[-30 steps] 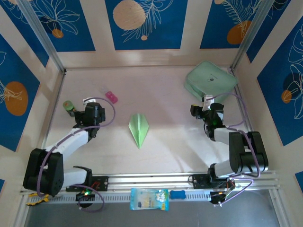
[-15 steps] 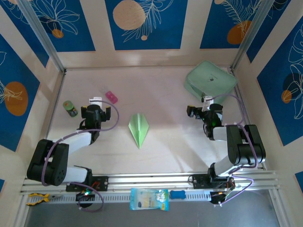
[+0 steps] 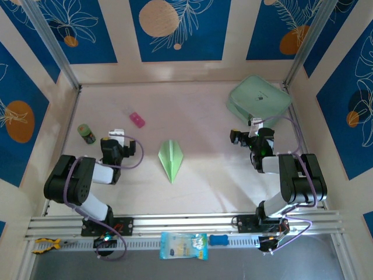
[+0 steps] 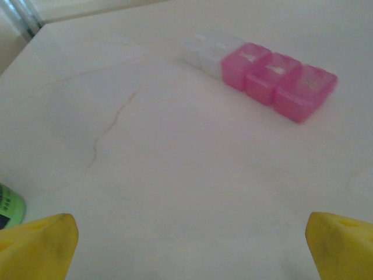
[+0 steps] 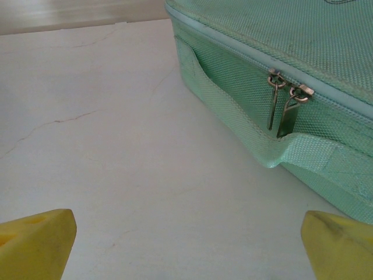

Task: Fold a paper plane with a square sheet of paper (pick it up from the middle)
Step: Reset both arms

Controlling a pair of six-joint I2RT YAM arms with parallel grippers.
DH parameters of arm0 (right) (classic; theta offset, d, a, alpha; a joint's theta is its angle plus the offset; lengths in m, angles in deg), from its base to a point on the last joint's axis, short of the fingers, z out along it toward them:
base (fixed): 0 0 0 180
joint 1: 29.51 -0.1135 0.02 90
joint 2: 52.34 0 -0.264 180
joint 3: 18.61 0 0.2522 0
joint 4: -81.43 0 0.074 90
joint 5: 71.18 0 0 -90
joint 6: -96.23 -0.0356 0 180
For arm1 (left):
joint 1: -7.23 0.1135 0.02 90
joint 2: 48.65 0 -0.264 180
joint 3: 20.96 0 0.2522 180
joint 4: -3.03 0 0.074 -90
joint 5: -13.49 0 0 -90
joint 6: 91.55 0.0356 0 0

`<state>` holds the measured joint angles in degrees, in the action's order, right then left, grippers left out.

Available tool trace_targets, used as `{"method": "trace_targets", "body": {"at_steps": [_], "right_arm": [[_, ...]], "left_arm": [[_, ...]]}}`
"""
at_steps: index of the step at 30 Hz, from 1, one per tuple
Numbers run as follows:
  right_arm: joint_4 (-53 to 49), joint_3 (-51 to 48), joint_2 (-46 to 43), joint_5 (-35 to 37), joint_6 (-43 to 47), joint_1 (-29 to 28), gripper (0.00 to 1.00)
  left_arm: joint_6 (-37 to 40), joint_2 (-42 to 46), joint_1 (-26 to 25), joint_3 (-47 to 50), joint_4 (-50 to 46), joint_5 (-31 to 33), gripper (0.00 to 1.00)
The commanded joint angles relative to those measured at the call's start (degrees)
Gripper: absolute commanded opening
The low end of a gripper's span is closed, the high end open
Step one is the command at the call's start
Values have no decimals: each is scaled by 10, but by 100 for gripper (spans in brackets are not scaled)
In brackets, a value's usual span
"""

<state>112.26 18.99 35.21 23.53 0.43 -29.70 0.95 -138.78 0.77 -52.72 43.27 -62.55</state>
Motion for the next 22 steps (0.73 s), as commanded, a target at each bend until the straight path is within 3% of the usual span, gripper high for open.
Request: {"method": "trace_targets", "body": {"at_steps": [1,22], "right_arm": [[17,0,-4,7,1,0,99],[17,-1,-4,7,1,-1,99]], "left_arm": [[-21,3,15,-24,23,-4,100],[-14,5,14,-24,21,-19,100]]}}
